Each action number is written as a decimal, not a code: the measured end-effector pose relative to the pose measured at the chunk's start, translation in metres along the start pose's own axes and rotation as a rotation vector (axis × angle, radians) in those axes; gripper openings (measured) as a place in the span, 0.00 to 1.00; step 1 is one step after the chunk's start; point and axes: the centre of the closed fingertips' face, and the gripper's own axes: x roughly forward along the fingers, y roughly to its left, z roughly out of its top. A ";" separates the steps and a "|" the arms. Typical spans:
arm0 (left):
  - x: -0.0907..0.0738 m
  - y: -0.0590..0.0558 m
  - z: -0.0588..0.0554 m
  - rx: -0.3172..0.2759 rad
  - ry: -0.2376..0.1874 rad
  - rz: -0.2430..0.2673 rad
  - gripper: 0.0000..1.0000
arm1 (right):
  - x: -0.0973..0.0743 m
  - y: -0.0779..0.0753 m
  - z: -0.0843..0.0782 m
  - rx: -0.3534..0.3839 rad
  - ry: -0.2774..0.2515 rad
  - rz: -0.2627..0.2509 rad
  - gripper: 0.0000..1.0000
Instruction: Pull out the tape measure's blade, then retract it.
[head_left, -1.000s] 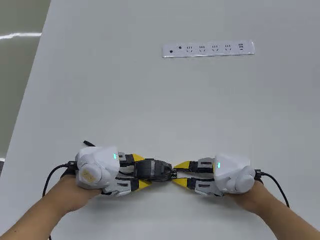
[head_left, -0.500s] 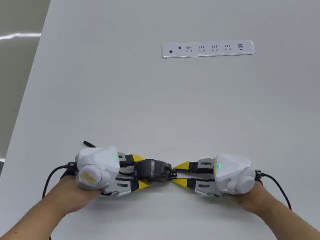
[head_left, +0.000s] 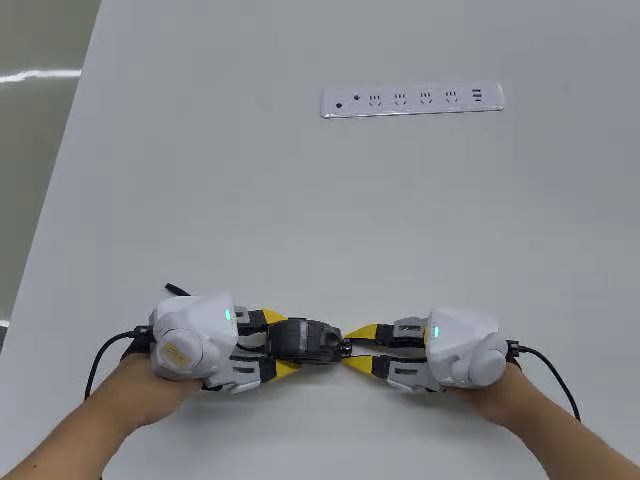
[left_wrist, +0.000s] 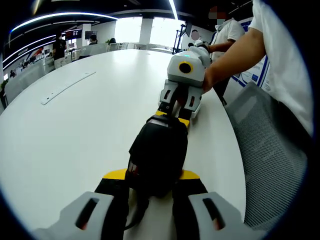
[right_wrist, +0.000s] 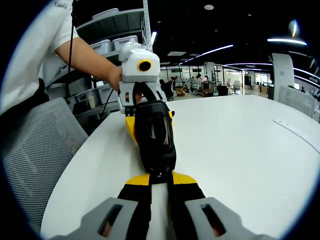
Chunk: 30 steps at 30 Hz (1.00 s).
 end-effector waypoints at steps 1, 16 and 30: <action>0.000 0.000 0.000 -0.003 -0.001 -0.003 0.30 | 0.000 0.000 0.000 -0.002 0.001 0.001 0.12; 0.000 0.000 0.001 -0.010 -0.004 -0.001 0.29 | -0.002 0.000 0.000 0.021 -0.006 0.005 0.11; 0.000 0.001 0.000 -0.002 -0.001 0.000 0.29 | -0.009 -0.001 -0.003 0.028 -0.004 0.005 0.11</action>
